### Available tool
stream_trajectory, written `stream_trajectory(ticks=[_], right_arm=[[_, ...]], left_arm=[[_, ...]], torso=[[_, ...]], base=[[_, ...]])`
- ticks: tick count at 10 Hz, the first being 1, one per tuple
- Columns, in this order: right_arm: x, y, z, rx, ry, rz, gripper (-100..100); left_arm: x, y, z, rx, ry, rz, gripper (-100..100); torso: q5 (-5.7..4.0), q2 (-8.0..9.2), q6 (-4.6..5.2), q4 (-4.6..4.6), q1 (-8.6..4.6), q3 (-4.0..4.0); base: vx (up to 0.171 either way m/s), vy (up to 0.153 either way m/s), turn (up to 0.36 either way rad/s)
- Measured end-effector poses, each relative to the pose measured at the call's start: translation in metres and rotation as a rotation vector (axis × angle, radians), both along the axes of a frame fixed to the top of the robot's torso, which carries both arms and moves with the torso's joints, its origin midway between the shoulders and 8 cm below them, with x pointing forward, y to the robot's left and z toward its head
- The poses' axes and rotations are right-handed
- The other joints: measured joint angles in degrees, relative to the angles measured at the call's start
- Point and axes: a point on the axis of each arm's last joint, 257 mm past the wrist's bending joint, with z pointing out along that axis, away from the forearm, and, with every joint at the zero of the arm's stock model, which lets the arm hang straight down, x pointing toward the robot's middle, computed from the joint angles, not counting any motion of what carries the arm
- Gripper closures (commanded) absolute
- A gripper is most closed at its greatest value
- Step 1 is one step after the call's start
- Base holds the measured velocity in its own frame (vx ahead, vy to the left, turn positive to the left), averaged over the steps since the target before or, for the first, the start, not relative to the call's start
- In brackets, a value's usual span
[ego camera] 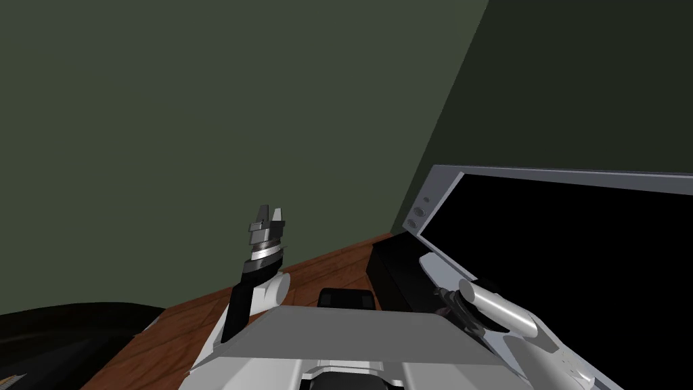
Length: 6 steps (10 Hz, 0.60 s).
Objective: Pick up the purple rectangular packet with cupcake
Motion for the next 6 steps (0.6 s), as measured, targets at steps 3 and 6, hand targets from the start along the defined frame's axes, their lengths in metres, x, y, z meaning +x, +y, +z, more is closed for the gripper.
stream_trajectory(ticks=[3,6], right_arm=[[-0.010,-0.001,0.001,0.021,0.031,-0.060,0],[-0.014,0.003,-0.011,0.024,0.032,-0.051,-100]], left_arm=[[0.000,0.000,0.000,0.000,0.000,0.000,0],[0.000,0.000,0.000,0.000,0.000,0.000,0]], torso=[[0.00,0.05,0.03,0.01,0.02,0.03],[-0.01,-0.07,0.03,-0.02,-0.03,-0.04]], base=[[0.009,-0.002,0.020],[0.046,-0.017,-0.054]])
